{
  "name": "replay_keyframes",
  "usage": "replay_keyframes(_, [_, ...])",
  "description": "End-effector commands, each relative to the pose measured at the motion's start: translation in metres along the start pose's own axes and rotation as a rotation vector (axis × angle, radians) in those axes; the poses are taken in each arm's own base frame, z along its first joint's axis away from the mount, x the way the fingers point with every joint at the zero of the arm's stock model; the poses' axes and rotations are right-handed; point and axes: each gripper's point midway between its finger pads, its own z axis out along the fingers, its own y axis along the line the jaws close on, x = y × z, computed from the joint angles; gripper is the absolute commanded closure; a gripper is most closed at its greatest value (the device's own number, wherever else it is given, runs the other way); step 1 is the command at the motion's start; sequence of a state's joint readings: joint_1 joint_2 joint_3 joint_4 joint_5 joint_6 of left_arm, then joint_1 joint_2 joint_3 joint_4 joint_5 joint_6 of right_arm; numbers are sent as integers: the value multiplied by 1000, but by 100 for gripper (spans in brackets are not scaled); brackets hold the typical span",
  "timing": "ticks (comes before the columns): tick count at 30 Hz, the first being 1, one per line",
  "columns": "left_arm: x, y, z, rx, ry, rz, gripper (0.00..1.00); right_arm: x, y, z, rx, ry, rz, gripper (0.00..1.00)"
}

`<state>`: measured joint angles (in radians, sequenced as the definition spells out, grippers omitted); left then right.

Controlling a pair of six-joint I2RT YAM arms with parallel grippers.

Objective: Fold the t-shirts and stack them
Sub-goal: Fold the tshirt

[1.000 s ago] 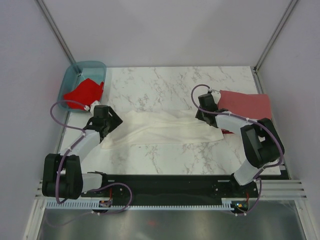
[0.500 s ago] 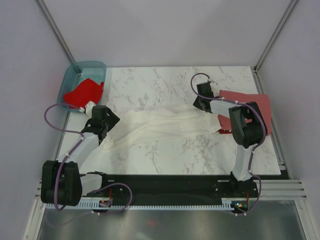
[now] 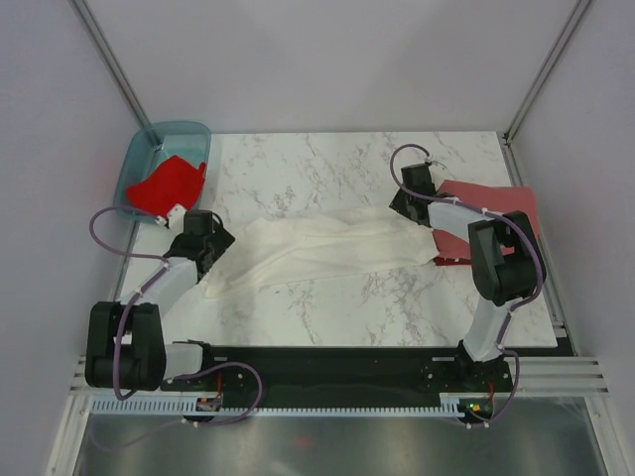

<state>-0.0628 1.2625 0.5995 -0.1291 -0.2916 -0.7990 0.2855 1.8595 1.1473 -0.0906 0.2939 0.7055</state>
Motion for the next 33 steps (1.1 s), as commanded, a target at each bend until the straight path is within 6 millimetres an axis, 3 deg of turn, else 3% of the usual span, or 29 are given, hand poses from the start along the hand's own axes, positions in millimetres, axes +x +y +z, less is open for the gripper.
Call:
replay_keyframes(1, [-12,-2,8,-29,-27,-14,21,-6,-27,3,57,3,79,48])
replay_keyframes(11, [19,12,32,-75,127,-67,25,6,-68,32,213,42,125,54])
replay_keyframes(14, [14,24,34,-107,123,-104,26,-4,-77,33,240,9,157,55])
replay_keyframes(16, [11,26,33,-113,113,-114,27,-10,-70,30,210,-8,154,55])
replay_keyframes(21, [-5,27,21,-102,35,-112,29,-46,-17,-14,104,-135,1,42])
replay_keyframes(24, [-17,25,11,-76,-23,-117,29,-56,19,-43,-1,-185,-65,38])
replay_keyframes(30, [-21,17,12,-36,-38,-101,28,-12,129,-83,-505,-88,-253,41])
replay_keyframes(32, [-15,14,15,-23,-13,-101,28,23,162,-91,-622,-20,-360,43])
replay_keyframes(33, [-14,12,16,-13,-10,-109,29,25,178,-98,-657,-20,-383,44])
